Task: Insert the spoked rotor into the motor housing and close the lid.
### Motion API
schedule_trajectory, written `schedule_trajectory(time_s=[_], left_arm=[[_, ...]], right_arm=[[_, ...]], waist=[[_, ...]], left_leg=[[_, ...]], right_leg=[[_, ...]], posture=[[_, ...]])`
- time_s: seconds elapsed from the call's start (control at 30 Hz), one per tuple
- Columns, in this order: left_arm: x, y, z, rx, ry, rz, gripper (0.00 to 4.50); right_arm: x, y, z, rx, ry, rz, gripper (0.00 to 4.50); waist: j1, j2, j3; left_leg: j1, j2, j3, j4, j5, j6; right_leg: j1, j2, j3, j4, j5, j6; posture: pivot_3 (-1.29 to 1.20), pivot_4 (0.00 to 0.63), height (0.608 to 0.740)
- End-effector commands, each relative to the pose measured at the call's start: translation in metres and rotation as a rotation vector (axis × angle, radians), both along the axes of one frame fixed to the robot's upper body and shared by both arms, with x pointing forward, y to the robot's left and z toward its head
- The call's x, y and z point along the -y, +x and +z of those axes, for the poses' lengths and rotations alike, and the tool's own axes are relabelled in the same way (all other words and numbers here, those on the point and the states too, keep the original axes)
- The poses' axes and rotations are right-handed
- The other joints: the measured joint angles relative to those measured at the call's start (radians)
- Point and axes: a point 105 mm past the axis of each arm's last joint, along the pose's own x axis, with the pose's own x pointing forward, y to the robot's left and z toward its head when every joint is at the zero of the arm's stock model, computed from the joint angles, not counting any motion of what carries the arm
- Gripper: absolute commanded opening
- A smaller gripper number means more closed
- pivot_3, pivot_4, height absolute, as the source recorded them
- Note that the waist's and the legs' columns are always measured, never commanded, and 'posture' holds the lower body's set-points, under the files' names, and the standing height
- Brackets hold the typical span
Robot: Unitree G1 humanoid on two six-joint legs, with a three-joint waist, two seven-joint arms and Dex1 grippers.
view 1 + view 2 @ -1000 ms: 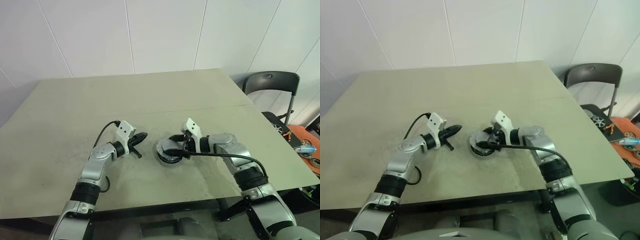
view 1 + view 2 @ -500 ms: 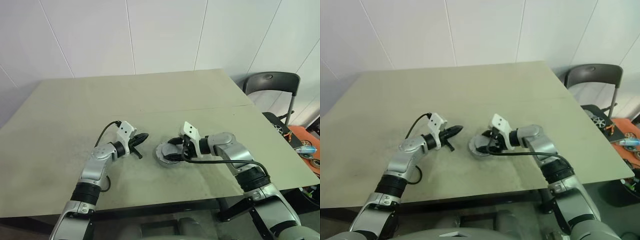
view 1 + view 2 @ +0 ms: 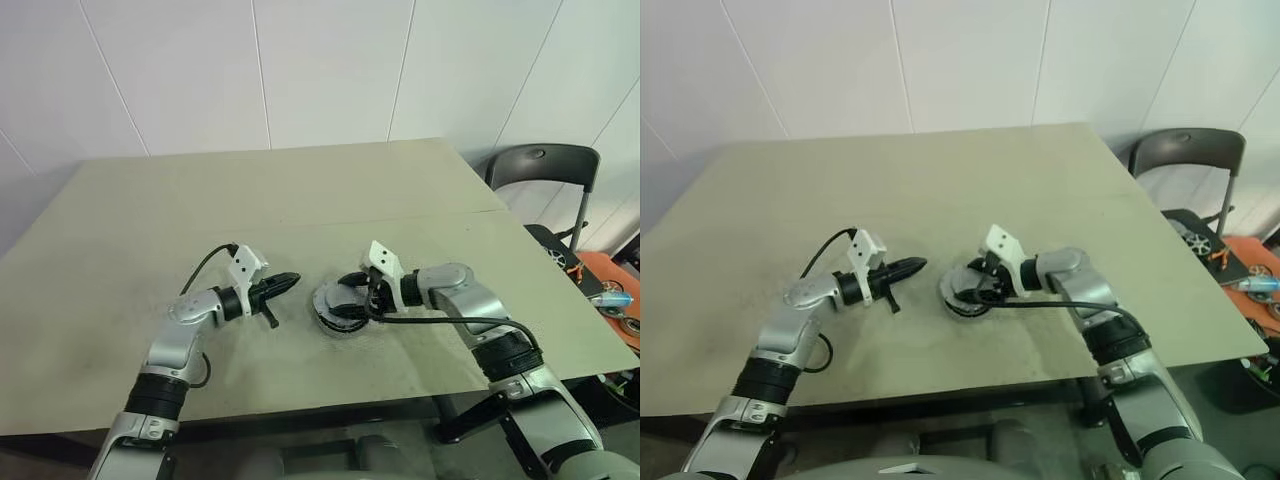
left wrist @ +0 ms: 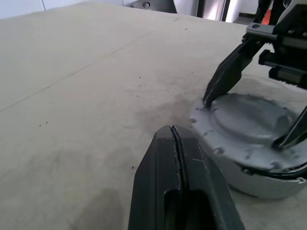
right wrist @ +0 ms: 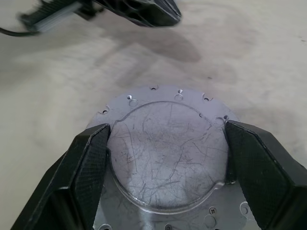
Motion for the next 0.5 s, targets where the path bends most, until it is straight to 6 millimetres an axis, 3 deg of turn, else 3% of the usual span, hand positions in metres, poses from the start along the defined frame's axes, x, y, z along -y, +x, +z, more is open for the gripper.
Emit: schedule_trajectory(time_s=[0.03, 0.3, 0.5], left_arm=[[-0.001, -0.001, 0.014, 0.051, -0.014, -0.019, 0.00], [-0.005, 0.002, 0.011, 0.048, 0.002, -0.002, 0.00], [-0.006, 0.002, 0.009, 0.048, 0.010, 0.005, 0.00]], right_arm=[[-0.005, -0.009, 0.012, 0.013, 0.033, 0.072, 3.46], [0.000, -0.016, -0.002, 0.024, -0.074, 0.111, 3.46], [-0.008, -0.008, 0.026, 0.060, 0.075, 0.082, 3.46]], waist=[[0.001, 0.000, 0.000], [0.006, 0.000, 0.000], [0.003, 0.000, 0.001]], left_leg=[[0.000, 0.000, 0.000, -0.001, 0.000, 0.000], [-0.001, 0.000, 0.000, 0.000, 0.000, 0.000], [-0.001, 0.000, 0.000, 0.000, 0.000, 0.000]], right_leg=[[-0.001, 0.000, 0.000, 0.000, 0.000, 0.000], [-0.001, 0.000, 0.000, 0.000, 0.000, 0.000], [-0.001, 0.000, 0.000, 0.000, 0.000, 0.000]], posture=[[0.00, 0.000, 0.740], [0.00, 0.000, 0.740], [0.00, 0.000, 0.740]])
